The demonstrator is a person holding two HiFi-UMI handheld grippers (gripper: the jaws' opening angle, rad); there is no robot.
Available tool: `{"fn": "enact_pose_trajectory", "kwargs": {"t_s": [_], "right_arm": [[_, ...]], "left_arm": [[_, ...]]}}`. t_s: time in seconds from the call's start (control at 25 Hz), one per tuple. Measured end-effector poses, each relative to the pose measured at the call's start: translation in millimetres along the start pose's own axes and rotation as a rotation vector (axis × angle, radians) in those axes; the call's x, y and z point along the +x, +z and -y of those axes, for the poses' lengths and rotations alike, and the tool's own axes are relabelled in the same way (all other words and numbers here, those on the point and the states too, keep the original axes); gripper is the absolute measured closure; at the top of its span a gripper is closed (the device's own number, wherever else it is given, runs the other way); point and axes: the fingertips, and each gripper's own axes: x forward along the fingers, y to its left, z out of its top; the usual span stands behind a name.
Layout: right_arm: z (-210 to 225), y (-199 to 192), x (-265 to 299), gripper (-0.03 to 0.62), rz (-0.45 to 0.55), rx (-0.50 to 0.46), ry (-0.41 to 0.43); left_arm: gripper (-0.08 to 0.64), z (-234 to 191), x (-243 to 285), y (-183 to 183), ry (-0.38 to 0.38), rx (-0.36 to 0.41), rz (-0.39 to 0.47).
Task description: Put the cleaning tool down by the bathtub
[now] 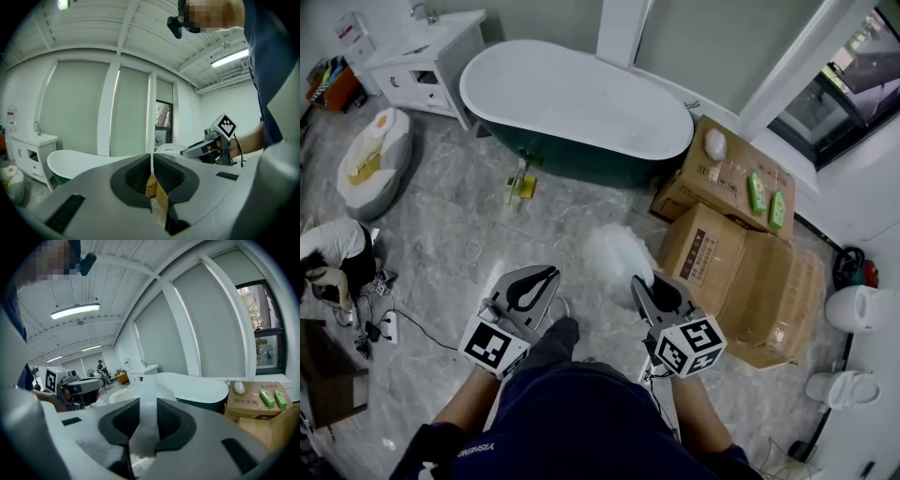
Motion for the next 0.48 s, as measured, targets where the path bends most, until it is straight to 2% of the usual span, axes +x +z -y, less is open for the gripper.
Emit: {"fn": "enact_pose_trajectory", "kwargs": {"t_s": [0.48], "right_arm": [[5.5, 38.0, 82.8, 0.505, -0.024, -0.010, -0.009]], "left_arm": [[0.517, -87.3, 26.0, 7.7, -0.017, -0.021, -0.007]]}}
